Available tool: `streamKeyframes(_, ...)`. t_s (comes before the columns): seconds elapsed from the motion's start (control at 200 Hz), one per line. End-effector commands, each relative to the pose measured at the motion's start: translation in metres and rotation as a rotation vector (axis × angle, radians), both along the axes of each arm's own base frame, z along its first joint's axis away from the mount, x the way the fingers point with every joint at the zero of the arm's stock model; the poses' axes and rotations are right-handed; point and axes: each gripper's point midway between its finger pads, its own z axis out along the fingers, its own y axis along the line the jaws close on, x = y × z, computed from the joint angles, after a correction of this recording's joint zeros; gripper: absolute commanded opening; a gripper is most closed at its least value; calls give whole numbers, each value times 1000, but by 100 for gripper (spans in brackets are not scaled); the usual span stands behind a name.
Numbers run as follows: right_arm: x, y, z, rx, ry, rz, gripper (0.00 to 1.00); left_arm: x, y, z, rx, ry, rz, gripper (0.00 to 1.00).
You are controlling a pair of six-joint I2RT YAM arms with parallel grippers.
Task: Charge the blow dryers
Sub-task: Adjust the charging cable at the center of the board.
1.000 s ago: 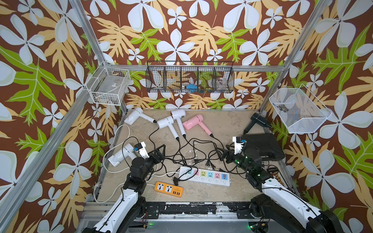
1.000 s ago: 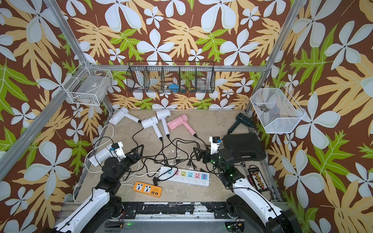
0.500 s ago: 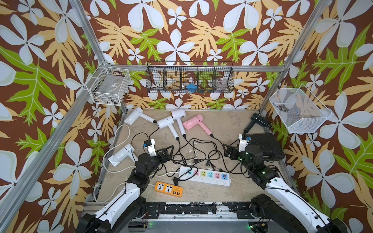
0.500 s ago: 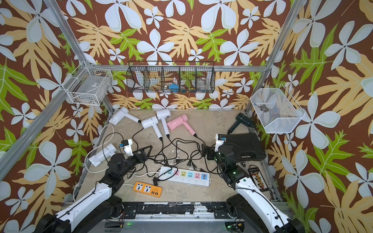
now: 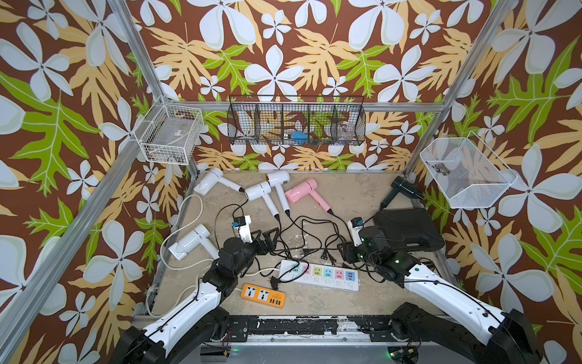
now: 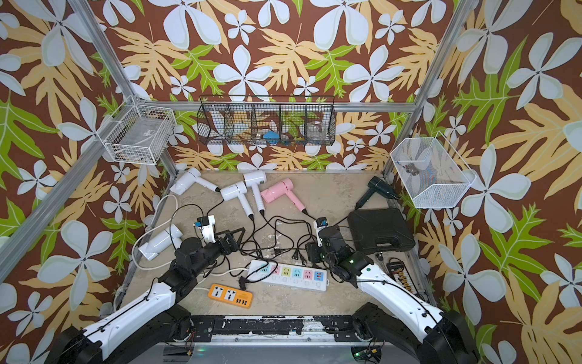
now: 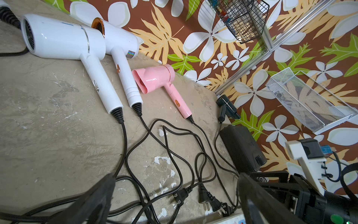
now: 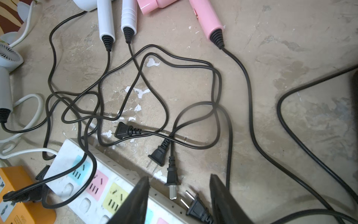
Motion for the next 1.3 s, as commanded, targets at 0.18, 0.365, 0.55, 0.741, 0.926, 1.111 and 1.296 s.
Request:
streamKeyframes(0.18,8,15,-17,-47,85,19,34,0,3,5,12,-22,12,99)
streamKeyframes(0.365,16,26,-32,-54,125,25,33,0,2,5,8,-21,9,99)
streamKeyframes(0.55,24,34,-47,-69,156,26,30,0,1,4,9,-17,6,99)
streamKeyframes(0.741,25,42,-63,-91,188,41,30,0,1,4,10,-17,5,99)
streamKeyframes(0.926,25,47,-78,-107,219,51,30,1,0,4,9,-13,4,99)
streamKeyframes(1.111,25,53,-96,-140,257,59,28,1,0,4,9,-13,3,99)
streamKeyframes(1.296,30,62,-104,-142,264,61,28,0,0,4,9,-14,0,99)
